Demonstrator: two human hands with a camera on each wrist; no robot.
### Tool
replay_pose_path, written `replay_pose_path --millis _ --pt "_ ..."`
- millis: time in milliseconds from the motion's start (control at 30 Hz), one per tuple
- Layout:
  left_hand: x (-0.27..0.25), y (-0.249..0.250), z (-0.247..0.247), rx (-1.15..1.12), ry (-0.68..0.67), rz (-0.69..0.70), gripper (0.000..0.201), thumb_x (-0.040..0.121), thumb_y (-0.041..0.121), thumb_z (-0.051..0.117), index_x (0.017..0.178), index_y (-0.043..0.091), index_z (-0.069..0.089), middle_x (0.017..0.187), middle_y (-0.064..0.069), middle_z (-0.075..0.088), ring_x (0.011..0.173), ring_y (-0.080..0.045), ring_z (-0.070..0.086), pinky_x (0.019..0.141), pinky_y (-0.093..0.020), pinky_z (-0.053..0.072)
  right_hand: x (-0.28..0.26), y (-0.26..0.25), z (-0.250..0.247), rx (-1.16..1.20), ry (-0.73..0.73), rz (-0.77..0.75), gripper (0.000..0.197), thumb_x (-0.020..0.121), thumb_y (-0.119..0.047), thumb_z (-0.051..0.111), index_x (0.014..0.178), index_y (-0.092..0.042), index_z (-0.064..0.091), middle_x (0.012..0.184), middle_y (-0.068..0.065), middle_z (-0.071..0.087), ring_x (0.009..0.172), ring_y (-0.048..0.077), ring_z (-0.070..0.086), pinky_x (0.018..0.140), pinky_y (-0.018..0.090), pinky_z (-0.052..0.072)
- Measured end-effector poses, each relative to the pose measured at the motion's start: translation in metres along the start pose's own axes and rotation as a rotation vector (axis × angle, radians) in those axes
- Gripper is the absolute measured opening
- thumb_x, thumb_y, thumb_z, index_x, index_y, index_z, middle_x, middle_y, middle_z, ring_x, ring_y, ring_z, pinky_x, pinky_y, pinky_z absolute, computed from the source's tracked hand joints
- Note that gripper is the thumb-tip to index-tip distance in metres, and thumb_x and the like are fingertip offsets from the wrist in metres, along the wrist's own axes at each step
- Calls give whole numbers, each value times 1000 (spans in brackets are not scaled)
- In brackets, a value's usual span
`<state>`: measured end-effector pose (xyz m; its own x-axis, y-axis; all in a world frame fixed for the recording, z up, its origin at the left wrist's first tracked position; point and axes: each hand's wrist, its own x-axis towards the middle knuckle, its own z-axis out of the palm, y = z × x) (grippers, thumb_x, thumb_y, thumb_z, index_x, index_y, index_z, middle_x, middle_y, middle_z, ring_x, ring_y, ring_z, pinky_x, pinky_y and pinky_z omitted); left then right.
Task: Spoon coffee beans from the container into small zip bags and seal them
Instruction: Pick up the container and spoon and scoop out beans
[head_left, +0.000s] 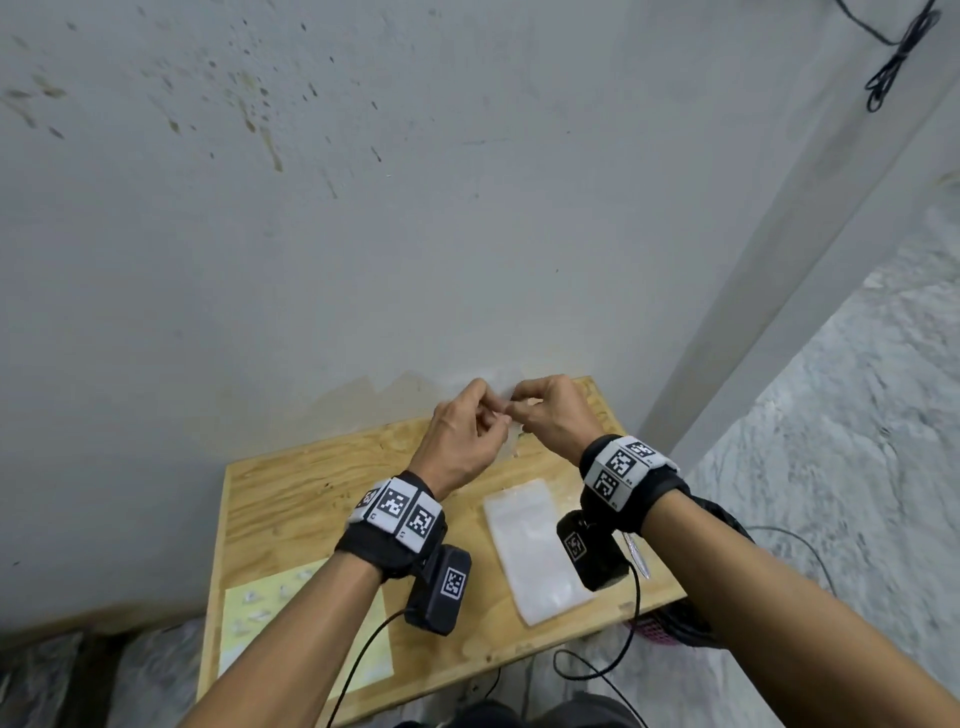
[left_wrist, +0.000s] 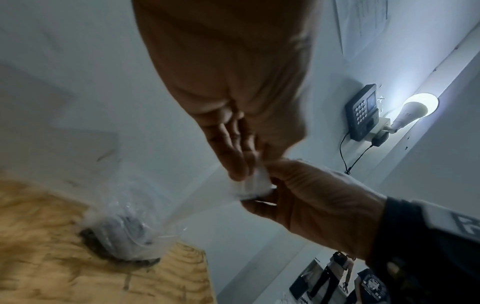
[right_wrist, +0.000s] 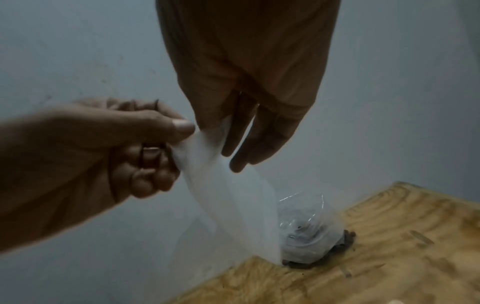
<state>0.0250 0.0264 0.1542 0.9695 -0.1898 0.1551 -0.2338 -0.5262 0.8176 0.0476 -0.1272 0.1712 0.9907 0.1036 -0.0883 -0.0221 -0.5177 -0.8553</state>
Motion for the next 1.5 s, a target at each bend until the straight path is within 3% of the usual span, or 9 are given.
replay_pose_path --millis 133,233,400,567,667,833,1067,1267,1500 --pt "-6 -9 -10 195 -101 34 124 55 60 86 150 21 17 146 -4 35 133 -15 37 110 -29 33 -16 -11 -15 225 -70 25 13 86 5 62 90 3 74 79 3 72 55 -5 60 58 12 51" --pt "2 -10 -12 334 -203 90 150 49 69 84 155 18 -8 163 -6 8 148 -18 12 121 -35 13 -22 -9 -16 237 -127 5 14 87 7 61 95 7 72 71 -10 72 57 -3 60 58 10 49" --pt "8 -8 4 410 -266 84 134 54 61 80 154 16 4 139 -6 41 126 -23 42 110 -36 34 -16 3 -7 149 -167 25 17 88 4 56 92 2 72 84 5 68 72 7 59 67 13 47" --pt "8 -17 21 575 -276 124 118 57 62 73 149 11 18 141 -3 39 127 -21 42 105 -33 35 -10 24 -8 -126 -93 66 14 82 -6 63 87 -9 75 80 -1 69 75 9 59 65 18 43" --pt "8 -21 31 593 -305 123 119 59 67 71 149 11 18 146 -4 35 131 -23 39 106 -38 35 -10 32 -10 -146 -73 87 11 73 -22 74 74 -11 75 73 9 71 67 18 60 66 34 52" --pt "11 -22 49 562 -276 85 96 61 55 76 136 12 34 130 -3 48 116 -23 50 91 -36 44 -11 44 -22 -125 -91 159 23 75 -31 81 61 -19 67 60 -8 57 57 4 49 56 19 38" --pt "8 -44 69 543 -257 -10 90 55 61 75 125 16 41 117 0 54 106 -21 55 84 -33 45 -10 110 -47 -53 147 385 22 90 -26 66 77 -8 70 76 5 67 73 19 62 63 27 45" --pt "-9 -55 89 512 -311 -100 107 57 59 79 141 13 32 137 -6 48 123 -26 50 96 -38 45 -25 193 -25 -592 -114 613 25 86 -32 61 87 -8 65 98 13 69 85 31 64 68 30 46" --pt "-15 -59 95 503 -349 -164 108 60 57 81 143 11 29 140 -8 46 123 -28 49 97 -39 43 -30 213 -1 -711 -78 649 25 93 -8 49 116 -4 58 123 15 48 114 36 51 87 42 43"
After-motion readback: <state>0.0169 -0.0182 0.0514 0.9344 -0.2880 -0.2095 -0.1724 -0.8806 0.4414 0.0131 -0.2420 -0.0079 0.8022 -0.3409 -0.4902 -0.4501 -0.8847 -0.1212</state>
